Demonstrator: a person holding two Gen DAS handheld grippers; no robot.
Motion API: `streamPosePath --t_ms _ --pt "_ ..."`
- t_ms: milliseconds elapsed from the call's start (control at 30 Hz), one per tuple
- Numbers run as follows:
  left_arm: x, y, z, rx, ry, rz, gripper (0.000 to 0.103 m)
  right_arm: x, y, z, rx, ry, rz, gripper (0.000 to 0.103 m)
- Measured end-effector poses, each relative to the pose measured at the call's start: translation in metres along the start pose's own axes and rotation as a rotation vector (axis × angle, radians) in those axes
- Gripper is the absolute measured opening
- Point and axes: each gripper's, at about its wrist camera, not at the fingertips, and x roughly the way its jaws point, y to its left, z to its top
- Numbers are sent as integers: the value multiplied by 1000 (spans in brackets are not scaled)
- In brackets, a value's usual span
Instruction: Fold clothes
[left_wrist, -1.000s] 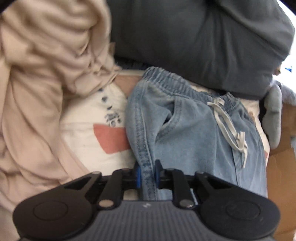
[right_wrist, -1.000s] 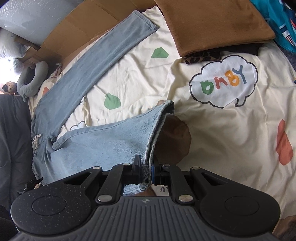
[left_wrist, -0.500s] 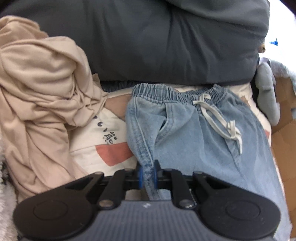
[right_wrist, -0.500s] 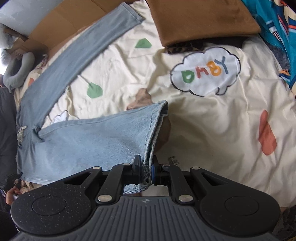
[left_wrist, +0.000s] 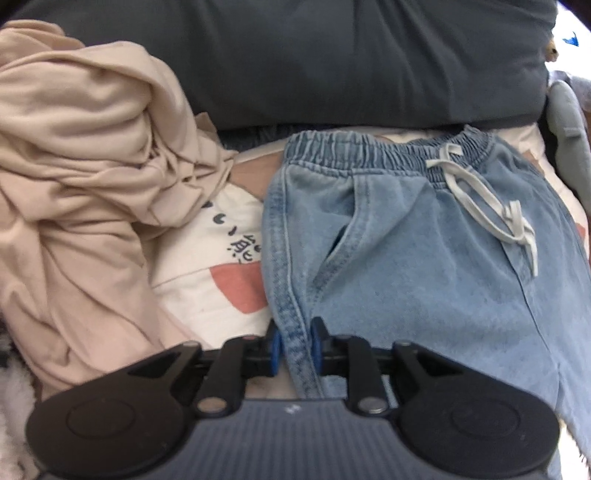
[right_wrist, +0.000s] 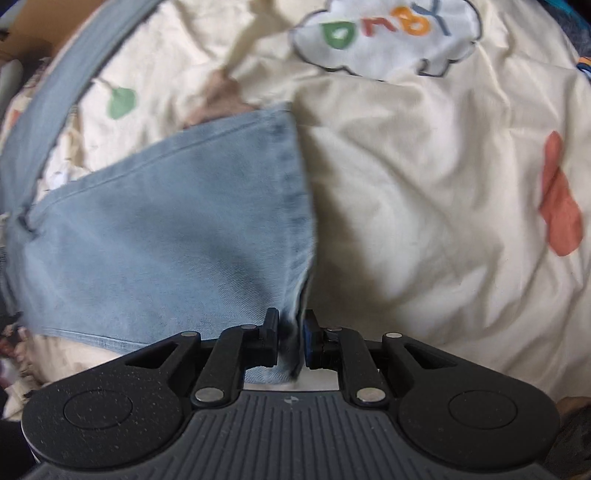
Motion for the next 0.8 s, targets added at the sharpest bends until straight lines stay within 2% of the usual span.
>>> streamPosePath --t_ms 100,167,233,333,567,700,800 --pt "-10 -5 3 32 -8 25 27 -4 -6 9 -6 -28 24 24" --pt "-19 -7 4 47 -14 35 29 -7 -6 18 -27 -66 46 27" --pt "-26 -11 6 58 -18 36 30 -8 -6 30 -43 -96 62 40" --pt "-38 -23 9 90 -20 28 32 -6 -3 48 -70 -140 82 45" --pt "-57 -56 14 163 -21 -10 38 9 -5 77 -94 -185 85 46" --pt "-55 -76 12 214 -8 -40 43 18 -7 85 -102 -196 93 54" --pt "-52 -90 9 238 5 -46 43 26 -5 89 -108 -204 100 54"
